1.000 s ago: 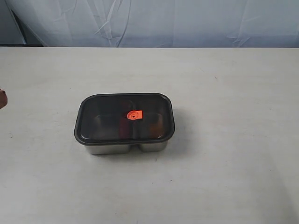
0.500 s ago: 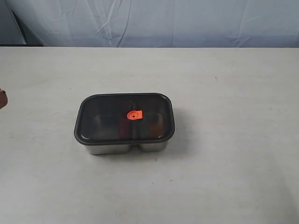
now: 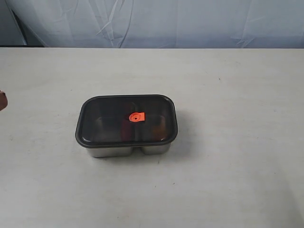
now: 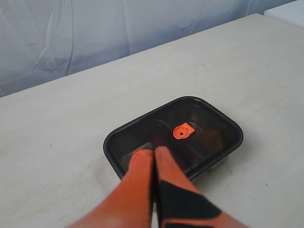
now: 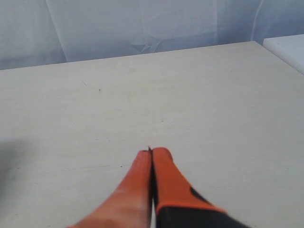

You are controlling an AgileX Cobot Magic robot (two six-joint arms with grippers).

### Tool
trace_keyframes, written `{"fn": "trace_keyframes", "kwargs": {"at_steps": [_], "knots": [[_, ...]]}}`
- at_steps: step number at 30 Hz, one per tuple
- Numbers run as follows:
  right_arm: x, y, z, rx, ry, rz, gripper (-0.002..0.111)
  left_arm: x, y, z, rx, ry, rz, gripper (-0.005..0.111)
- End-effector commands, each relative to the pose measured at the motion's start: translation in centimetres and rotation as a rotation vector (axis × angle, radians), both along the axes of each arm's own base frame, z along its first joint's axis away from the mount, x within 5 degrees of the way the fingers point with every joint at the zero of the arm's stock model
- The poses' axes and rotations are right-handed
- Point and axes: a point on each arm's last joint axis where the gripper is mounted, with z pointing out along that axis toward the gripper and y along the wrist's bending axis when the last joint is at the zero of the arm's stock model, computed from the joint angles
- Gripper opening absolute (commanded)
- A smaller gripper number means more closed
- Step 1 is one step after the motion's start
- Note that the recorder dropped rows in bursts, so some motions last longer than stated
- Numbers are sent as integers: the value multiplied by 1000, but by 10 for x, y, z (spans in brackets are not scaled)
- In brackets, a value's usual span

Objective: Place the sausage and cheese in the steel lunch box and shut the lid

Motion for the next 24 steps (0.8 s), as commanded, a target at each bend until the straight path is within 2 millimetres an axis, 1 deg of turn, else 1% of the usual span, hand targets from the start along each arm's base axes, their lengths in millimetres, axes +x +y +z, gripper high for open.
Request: {"fn": "trace_keyframes", "kwargs": {"at_steps": [1,2,4,8,11,15,19,23,24], "knots": [[0,0,0,-1,-17,-4,0,-1,0,-1,-6,-5,1,0],[0,0,0,-1,-17,-4,0,-3,2,-3,1,-15,2,0],[0,0,0,-1,-17,-4,0,-3,3,-13,26,-18,10,0],[0,0,0,-1,-15,-4,0,-2,8,-41,92,-44,32,0],[0,0,0,-1,-15,-4,0,-7,10,-60,106,-21,34,0],[0,0,0,-1,-15,-4,0,-15,20,-77,97,-38,95,0],[0,0,0,-1,-15,-4,0,-24,30,-88,73,-92,192,0],[0,0,0,-1,-15,-4,0,-31,37,-90,35,-148,293,0],[0,0,0,-1,-15,-4,0,-32,39,-91,61,-175,312,0]]}}
